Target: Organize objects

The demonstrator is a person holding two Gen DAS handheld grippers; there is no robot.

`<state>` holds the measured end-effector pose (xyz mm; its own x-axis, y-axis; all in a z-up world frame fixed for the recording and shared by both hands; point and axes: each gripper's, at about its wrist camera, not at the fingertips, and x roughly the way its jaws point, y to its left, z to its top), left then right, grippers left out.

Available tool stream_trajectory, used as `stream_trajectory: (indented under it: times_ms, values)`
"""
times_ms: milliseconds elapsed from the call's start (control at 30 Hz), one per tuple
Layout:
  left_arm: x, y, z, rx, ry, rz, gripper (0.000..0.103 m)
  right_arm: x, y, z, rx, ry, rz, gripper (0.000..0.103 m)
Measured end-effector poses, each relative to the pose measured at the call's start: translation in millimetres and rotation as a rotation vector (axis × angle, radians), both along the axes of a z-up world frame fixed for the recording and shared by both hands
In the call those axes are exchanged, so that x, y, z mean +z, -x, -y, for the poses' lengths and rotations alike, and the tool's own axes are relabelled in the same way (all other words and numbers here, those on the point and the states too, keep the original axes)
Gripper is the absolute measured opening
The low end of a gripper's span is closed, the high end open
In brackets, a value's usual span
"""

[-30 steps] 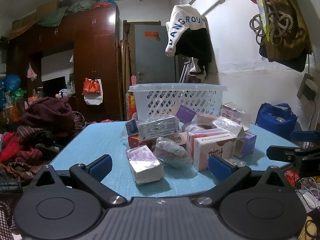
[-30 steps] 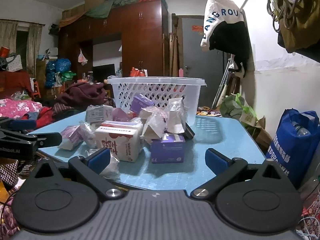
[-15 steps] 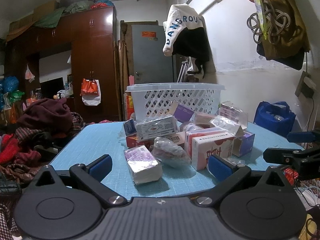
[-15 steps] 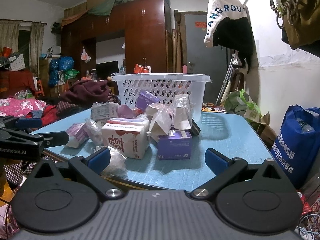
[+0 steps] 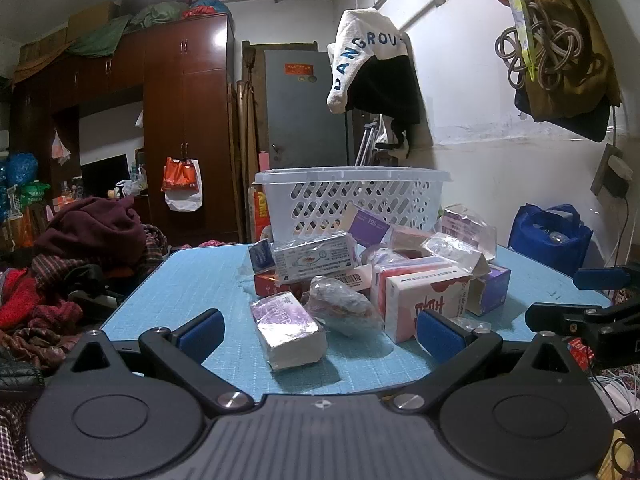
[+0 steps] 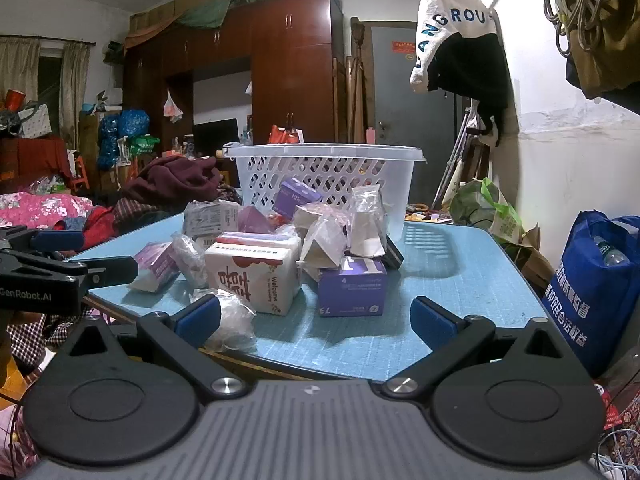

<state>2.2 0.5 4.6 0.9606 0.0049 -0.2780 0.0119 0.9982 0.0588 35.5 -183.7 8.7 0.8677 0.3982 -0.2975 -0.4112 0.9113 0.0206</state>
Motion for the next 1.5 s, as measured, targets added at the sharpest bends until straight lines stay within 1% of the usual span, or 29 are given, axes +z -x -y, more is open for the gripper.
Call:
stream_trajectory:
  times_ms: [1267,1367,1500]
  values:
    - [-0.6,-2.1,-1.6,-0.005,0.006,-0.002,0.103,-2.5,-2.6,1.2,-0.002,0.006,-0.002,0.103]
    - [-1.1,-4.8,-5.8,0.011,0.010,0.011,0.103,-4.2,-6.4,7.5,0.015,-0.018,0.000,0.103]
    - [-2.7,-16.6,-19.3,0.021,0.026,-0.015,0.103,-4.9,-13.9,15.5,0.008,-0.045,0.016,0.103]
